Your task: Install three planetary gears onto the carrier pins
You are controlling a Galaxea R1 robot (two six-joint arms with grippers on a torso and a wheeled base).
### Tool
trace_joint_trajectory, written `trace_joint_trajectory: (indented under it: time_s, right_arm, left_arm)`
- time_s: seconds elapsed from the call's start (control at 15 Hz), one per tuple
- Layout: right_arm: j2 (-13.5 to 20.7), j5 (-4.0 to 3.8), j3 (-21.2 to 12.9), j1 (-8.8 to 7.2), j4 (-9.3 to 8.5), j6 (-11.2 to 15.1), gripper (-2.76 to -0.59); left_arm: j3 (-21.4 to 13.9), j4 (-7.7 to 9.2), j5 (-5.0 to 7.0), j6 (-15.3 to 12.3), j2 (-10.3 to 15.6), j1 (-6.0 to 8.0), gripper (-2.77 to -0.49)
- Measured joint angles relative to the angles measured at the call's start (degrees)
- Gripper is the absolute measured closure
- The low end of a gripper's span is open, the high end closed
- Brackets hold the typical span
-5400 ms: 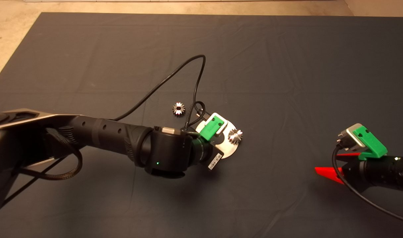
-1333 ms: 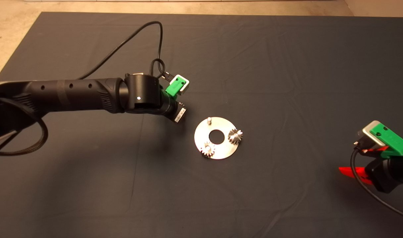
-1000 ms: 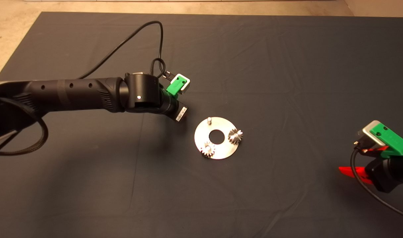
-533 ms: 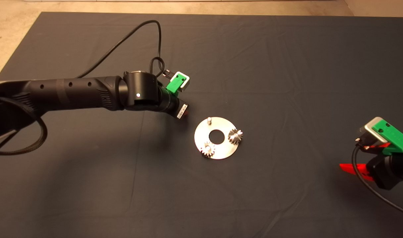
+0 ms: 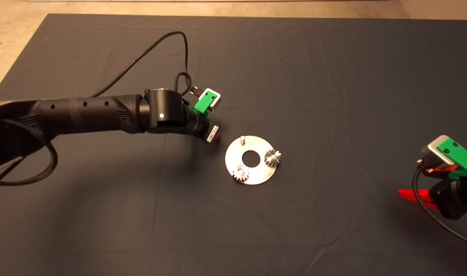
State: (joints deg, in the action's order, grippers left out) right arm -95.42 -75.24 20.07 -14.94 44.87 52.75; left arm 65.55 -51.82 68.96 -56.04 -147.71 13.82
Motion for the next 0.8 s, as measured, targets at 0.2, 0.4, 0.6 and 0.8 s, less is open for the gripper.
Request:
trace_joint_trajectory:
  time_s: [0.2, 0.4, 0.6, 0.8]
  right_arm:
    - [0.21, 0.04, -0.01, -0.50, -0.06, 0.00, -1.89]
    - [0.73, 0.11, -0.04, -0.47, -0.09, 0.00, -1.89]
    - [1.48, 0.02, -0.04, -0.47, -0.12, -0.02, -1.89]
    - [1.65, 0.13, -0.04, -0.50, -0.12, -0.02, -1.89]
  left_arm:
    - [0.00, 0.04, -0.04, 0.00, -0.06, -1.01, -1.75]
    - [0.00, 0.01, -0.63, 0.10, -0.02, -1.12, -1.66]
    - [0.00, 0.00, -2.26, 0.20, 0.15, -1.10, -1.66]
    - [0.51, 0.01, -2.96, 0.20, 0.24, -1.12, -1.53]
